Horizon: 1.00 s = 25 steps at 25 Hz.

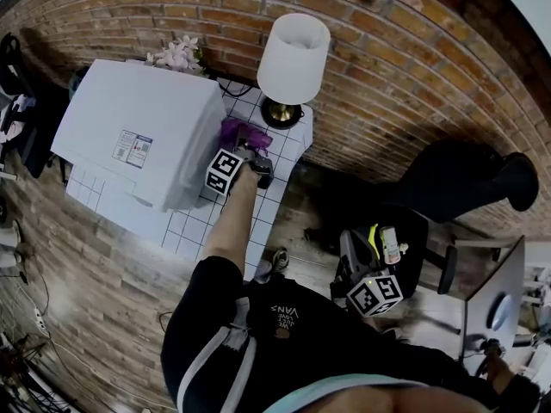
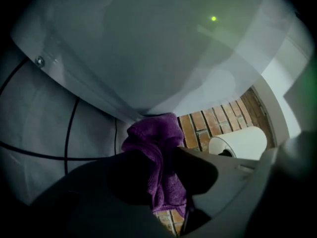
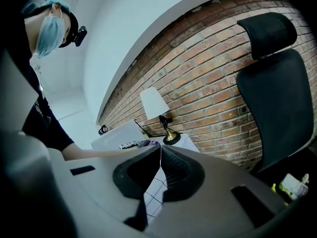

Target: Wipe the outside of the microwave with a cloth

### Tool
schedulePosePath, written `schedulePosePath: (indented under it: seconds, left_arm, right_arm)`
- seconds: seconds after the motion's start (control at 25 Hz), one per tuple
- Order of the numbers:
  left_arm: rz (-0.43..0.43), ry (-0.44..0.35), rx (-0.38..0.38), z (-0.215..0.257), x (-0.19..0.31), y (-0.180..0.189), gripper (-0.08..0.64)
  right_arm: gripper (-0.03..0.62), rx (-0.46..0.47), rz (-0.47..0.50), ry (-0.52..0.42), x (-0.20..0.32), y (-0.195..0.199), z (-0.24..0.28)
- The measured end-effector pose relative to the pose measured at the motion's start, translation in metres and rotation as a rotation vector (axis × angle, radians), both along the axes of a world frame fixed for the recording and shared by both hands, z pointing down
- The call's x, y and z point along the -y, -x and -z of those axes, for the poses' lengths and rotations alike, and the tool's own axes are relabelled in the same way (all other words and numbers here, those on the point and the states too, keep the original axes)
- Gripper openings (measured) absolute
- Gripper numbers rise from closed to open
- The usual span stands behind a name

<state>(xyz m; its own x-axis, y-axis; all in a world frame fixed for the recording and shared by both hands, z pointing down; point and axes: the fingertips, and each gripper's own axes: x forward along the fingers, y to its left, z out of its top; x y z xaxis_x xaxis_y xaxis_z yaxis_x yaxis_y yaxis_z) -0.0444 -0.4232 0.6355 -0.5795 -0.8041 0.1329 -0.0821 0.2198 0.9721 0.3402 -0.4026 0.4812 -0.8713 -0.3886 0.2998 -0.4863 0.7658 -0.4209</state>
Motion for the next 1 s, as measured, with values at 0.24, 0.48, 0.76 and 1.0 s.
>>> schedulePosePath:
  seconds: [0.24, 0.48, 0.76, 1.0]
  left_arm:
    - [-0.008, 0.019, 0.000, -0.003, 0.009, 0.003, 0.141]
    - [-0.062, -0.006, 0.016, 0.010, 0.005, -0.015, 0.140]
    - [-0.197, -0.043, 0.096, 0.045, -0.030, -0.068, 0.141]
    - [-0.258, -0.042, 0.166, 0.075, -0.095, -0.107, 0.141]
  right_arm:
    - [0.005, -0.007, -0.006, -0.006, 0.003, -0.005, -0.001]
    - [0.004, 0.017, 0.030, -0.017, 0.001, 0.004, 0.002]
    - [0.003, 0.060, 0.124, -0.040, -0.007, 0.034, 0.012]
    - [0.004, 0.100, 0.238, -0.062, -0.028, 0.071, 0.022]
